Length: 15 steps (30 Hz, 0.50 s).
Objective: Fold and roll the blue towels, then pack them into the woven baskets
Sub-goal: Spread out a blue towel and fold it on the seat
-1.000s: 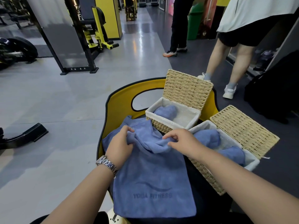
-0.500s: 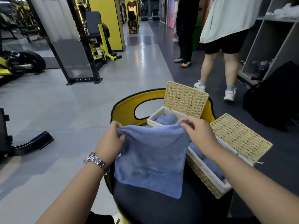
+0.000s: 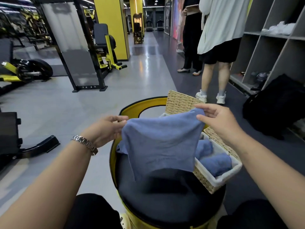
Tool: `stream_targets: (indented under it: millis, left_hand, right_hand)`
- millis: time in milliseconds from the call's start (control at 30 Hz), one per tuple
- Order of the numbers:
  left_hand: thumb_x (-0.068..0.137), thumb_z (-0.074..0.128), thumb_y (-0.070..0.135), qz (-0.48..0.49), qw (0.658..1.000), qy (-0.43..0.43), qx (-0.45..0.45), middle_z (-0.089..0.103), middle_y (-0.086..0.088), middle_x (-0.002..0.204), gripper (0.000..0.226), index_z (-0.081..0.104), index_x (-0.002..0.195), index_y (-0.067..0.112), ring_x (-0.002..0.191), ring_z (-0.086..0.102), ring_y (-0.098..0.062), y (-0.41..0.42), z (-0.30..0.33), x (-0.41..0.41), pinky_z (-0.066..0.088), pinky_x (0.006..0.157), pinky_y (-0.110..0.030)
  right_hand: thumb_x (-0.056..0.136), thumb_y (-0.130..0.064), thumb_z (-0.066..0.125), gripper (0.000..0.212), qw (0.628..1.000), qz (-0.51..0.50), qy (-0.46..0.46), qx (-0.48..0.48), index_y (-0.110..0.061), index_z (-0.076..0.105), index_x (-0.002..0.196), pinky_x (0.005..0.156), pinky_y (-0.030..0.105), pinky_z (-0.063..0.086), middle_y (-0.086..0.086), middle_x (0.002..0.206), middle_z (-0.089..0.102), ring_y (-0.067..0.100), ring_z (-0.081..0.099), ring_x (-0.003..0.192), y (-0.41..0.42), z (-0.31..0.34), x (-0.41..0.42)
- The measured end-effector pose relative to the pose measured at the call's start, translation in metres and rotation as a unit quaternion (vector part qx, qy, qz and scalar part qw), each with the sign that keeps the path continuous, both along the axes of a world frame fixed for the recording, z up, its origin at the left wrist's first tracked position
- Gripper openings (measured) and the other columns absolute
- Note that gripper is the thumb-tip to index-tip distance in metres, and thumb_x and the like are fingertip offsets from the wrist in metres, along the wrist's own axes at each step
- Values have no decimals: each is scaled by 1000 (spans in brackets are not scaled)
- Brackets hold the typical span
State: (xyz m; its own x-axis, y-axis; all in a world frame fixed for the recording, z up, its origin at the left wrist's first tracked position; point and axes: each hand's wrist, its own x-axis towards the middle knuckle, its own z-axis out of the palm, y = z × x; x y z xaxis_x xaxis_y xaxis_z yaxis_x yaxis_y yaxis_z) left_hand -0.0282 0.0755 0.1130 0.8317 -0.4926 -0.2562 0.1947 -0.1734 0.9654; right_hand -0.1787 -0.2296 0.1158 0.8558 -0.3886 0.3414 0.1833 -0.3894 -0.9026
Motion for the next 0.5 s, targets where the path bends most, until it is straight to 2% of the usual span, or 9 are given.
stream_targets:
  millis: [100, 200, 300, 400, 433, 500]
  left_hand:
    - [92, 59, 13, -68, 990, 35, 121, 60, -4, 84, 18, 61, 109, 13, 70, 54, -10, 11, -9, -10, 51, 59, -16]
    - [83, 71, 22, -104, 967, 39, 229, 53, 1, 73, 24, 65, 106, 15, 58, 47, -8, 18, -21, -17, 48, 54, -14]
    - [81, 74, 22, -129, 953, 36, 272, 49, 3, 74, 27, 68, 106, 14, 50, 46, -4, 21, -26, -19, 46, 50, -12]
    - [81, 73, 13, -125, 961, 1, 248, 56, -1, 73, 17, 72, 98, 14, 54, 54, -4, 19, -23, -21, 47, 55, -13]
    - [81, 73, 10, -106, 967, -21, 231, 62, -3, 74, 14, 72, 95, 14, 58, 58, -6, 17, -21, -21, 48, 57, -15]
    - [79, 75, 11, -53, 962, -116, 240, 70, -6, 79, 14, 72, 89, 19, 68, 65, -12, 14, -16, -18, 50, 65, -20]
  right_hand:
    - [82, 4, 66, 41, 1000, -12, -4, -6, -35, 68, 96, 82, 10, 48, -14, 106, 68, -2, 64, 89, -1, -7, -9]
    - [81, 4, 67, 39, 999, -43, 1, -9, -34, 69, 91, 79, 10, 49, -7, 99, 71, 4, 63, 83, -1, -16, -14]
    - [80, 2, 69, 37, 997, -73, 12, -22, -35, 69, 86, 77, 15, 51, -4, 94, 72, 9, 63, 82, -3, -22, -16]
    - [82, -2, 67, 31, 991, -101, 37, -76, -33, 70, 83, 64, 8, 48, -9, 85, 71, 2, 60, 72, -5, -22, -18]
    - [83, -2, 67, 27, 990, -102, 49, -88, -29, 71, 85, 62, 8, 47, -10, 83, 70, 2, 60, 72, -5, -21, -18]
    - [83, -3, 68, 22, 989, -94, 72, -85, -23, 73, 92, 69, 14, 49, -6, 86, 71, 9, 62, 77, -8, -21, -16]
